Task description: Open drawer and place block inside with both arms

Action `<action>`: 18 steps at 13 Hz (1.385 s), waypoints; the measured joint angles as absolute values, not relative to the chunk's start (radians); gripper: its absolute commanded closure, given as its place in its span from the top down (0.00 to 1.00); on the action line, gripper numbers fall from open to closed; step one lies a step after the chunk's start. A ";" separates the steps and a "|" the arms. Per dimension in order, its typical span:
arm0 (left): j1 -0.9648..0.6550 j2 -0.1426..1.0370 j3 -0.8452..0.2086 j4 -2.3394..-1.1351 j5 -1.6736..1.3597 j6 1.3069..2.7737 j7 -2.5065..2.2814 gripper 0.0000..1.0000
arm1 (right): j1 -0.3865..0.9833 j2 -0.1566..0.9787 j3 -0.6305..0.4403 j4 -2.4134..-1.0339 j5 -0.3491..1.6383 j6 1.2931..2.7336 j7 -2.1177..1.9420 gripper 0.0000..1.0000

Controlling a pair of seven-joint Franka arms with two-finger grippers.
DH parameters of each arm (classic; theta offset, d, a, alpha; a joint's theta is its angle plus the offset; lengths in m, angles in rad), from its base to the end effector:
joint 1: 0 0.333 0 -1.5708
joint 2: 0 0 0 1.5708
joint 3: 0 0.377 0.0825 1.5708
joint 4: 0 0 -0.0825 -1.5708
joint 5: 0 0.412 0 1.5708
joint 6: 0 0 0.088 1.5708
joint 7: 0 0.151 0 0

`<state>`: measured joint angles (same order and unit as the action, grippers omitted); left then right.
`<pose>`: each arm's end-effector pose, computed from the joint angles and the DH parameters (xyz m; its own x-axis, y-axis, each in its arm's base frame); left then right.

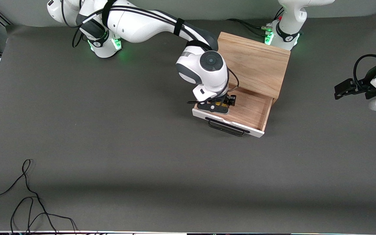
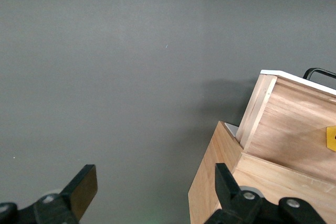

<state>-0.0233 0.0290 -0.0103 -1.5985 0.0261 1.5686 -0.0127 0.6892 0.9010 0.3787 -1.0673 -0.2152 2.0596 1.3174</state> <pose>0.5882 -0.0157 0.6106 0.9981 -0.0208 -0.0585 -0.0224 -0.9994 -0.0265 0.5241 0.6847 0.3049 0.9502 -0.3068 -0.0537 -0.3115 -0.9368 -0.1595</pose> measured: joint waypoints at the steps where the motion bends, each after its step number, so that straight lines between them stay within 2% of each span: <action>1: -0.023 0.029 -0.010 -1.599 0.026 1.569 -0.013 1.00 | 0.689 0.896 0.380 -1.061 -0.215 2.060 1.340 1.00; 5: -0.023 0.029 -0.010 -1.599 0.026 1.569 -0.013 1.00 | 0.683 0.852 0.380 -1.045 -0.220 2.037 1.375 1.00; 8: -0.023 0.029 -0.010 -1.599 0.026 1.569 -0.013 1.00 | 0.611 0.768 0.377 -1.035 -0.224 1.960 1.302 1.00; 13: -0.023 0.029 -0.010 -1.599 0.026 1.569 -0.012 1.00 | 0.352 0.599 0.418 -1.052 -0.133 1.724 1.007 1.00; 18: -0.023 0.030 -0.010 -1.600 0.026 1.569 -0.012 1.00 | 0.066 0.360 0.404 -1.266 -0.082 1.699 0.793 1.00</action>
<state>-0.0234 0.0300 -0.0104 -1.5998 0.0256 1.5685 -0.0122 0.0657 0.3600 0.4041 -1.2661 -0.0825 1.6989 0.7925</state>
